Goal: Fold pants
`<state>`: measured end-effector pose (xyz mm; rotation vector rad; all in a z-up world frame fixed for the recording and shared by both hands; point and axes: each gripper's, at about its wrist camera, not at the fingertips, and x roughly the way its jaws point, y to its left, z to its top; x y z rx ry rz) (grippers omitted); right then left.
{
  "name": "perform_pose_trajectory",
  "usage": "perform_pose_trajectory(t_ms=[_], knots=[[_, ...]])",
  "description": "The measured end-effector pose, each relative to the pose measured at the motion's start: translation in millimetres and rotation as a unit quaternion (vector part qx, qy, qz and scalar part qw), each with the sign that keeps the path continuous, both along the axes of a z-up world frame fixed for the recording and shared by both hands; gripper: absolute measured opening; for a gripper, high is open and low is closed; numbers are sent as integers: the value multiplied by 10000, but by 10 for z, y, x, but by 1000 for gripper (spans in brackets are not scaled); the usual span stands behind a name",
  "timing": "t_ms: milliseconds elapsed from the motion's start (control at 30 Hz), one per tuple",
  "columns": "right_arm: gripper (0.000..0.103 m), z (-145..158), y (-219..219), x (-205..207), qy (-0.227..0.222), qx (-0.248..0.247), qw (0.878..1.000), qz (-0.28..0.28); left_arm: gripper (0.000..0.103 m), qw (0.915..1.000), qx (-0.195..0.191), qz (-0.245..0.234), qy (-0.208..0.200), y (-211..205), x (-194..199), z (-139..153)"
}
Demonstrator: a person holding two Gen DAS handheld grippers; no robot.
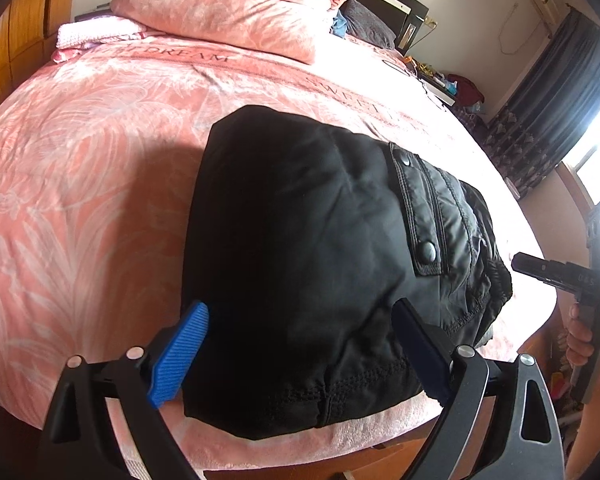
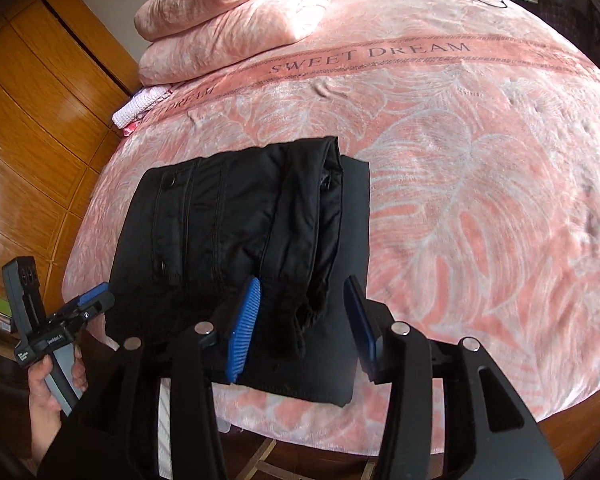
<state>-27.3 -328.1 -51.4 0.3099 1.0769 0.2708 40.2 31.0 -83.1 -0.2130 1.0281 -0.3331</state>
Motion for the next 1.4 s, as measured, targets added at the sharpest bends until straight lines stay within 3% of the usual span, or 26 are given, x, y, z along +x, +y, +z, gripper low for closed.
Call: perform_pose_trajectory(t_ms=[167, 233, 300, 333, 433, 533, 633, 833, 1000, 1133, 1300, 1400], knots=[[44, -200, 149, -107, 238, 57, 9996, 134, 98, 9997, 204, -96, -23, -104, -77, -19], [33, -250, 186, -104, 293, 193, 9993, 141, 99, 9995, 295, -96, 3, -136, -88, -28], [32, -251, 192, -108, 300, 220, 9993, 101, 99, 9994, 337, -94, -3, -148, -101, -29], [24, -231, 195, -118, 266, 162, 9995, 93, 99, 9994, 340, -89, 0, -147, -104, -29], [13, -134, 149, -164, 163, 184, 9996, 108, 99, 9995, 304, -55, 37, -134, -95, -33], [12, -2, 90, -241, 12, 276, 9995, 138, 99, 9996, 259, -35, 69, -133, -99, -14], [12, 47, 129, -301, -25, -64, 9999, 149, 99, 9997, 199, -78, 77, -146, -103, 3], [13, -254, 198, -244, 217, -542, 9982, 103, 99, 9996, 264, -97, 90, -140, -84, -51], [21, -160, 195, -303, 77, -676, 9976, 104, 99, 9998, 182, -21, 103, -72, -94, -29], [21, -76, 183, -367, -39, -744, 9972, 92, 99, 9999, 123, 29, 114, -32, -115, -55], [20, -271, 264, -326, 181, -974, 9950, 133, 99, 9991, 393, -48, 115, -100, -96, -182], [20, -256, 238, -333, 199, -858, 9961, 93, 99, 9993, 356, -80, 123, -79, -114, -148]])
